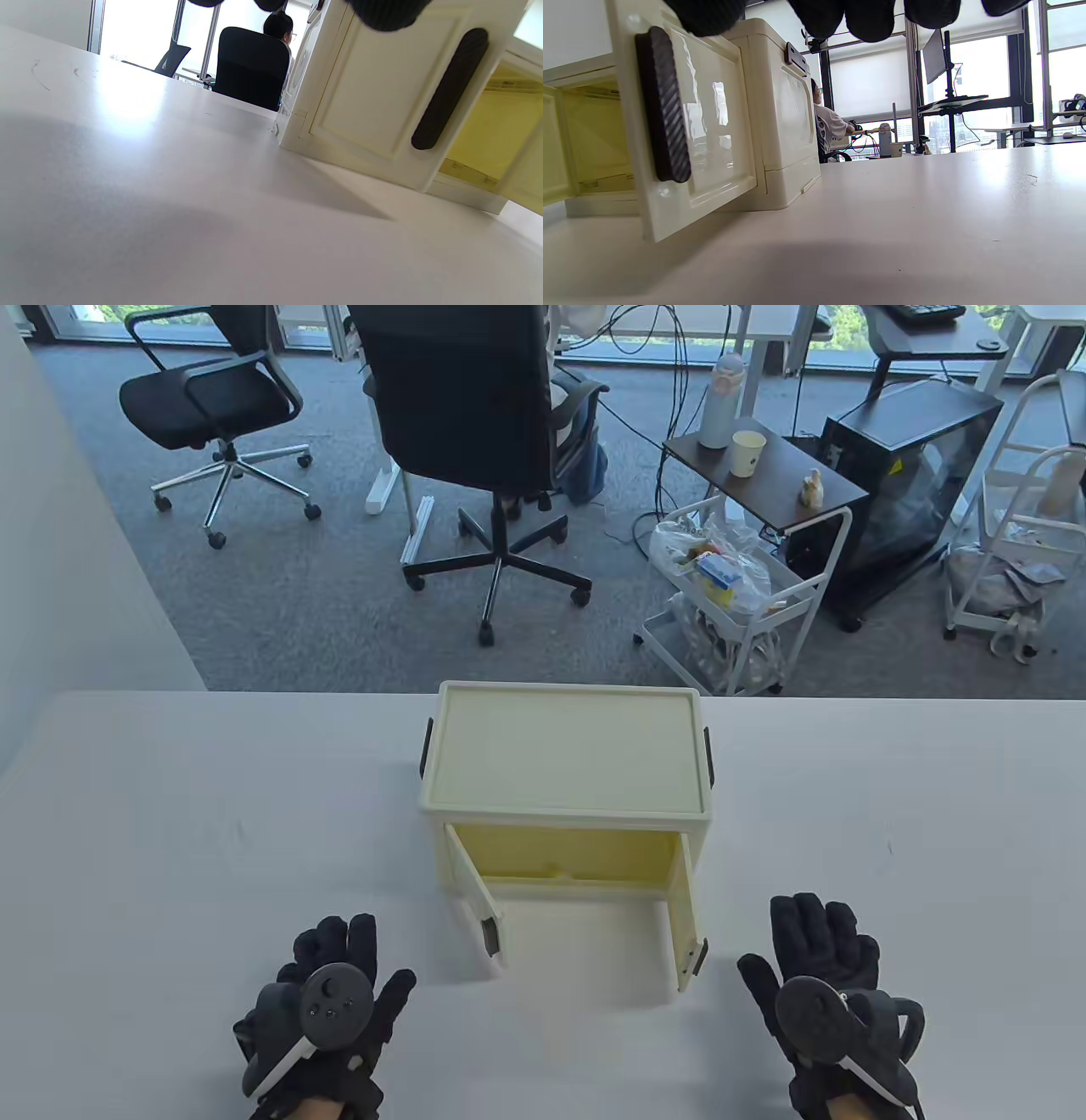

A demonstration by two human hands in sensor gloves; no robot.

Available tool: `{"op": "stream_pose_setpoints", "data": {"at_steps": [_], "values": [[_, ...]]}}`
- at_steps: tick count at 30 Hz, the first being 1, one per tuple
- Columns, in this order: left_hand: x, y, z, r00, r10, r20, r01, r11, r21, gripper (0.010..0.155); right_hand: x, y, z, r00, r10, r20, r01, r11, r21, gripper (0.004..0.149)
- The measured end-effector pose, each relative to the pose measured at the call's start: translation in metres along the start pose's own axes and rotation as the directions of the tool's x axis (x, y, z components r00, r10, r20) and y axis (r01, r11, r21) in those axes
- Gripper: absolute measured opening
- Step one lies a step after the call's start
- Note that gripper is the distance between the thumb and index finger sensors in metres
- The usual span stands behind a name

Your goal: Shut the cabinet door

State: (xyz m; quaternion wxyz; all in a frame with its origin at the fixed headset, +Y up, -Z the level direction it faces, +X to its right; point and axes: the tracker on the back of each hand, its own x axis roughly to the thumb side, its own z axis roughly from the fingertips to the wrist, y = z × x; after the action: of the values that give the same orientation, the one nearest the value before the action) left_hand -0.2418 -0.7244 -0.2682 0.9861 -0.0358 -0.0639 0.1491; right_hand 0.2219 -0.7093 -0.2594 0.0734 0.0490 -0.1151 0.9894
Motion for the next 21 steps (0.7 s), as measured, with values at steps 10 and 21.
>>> {"op": "stream_pose_setpoints", "data": {"at_steps": [10,21], "values": [[0.0016,-0.0030,-0.0008,1.000,0.017,0.017,-0.017,1.000,-0.001,0.081,-0.0036,-0.0008,0.0017,1.000,0.000,-0.011,0.000,1.000,-0.008,0.074],[0.0025,-0.0053,-0.0013,0.999,0.032,0.017,-0.032,0.999,-0.008,0.081,-0.0031,-0.0020,0.0032,1.000,0.002,-0.002,-0.002,1.000,-0.021,0.074]]}}
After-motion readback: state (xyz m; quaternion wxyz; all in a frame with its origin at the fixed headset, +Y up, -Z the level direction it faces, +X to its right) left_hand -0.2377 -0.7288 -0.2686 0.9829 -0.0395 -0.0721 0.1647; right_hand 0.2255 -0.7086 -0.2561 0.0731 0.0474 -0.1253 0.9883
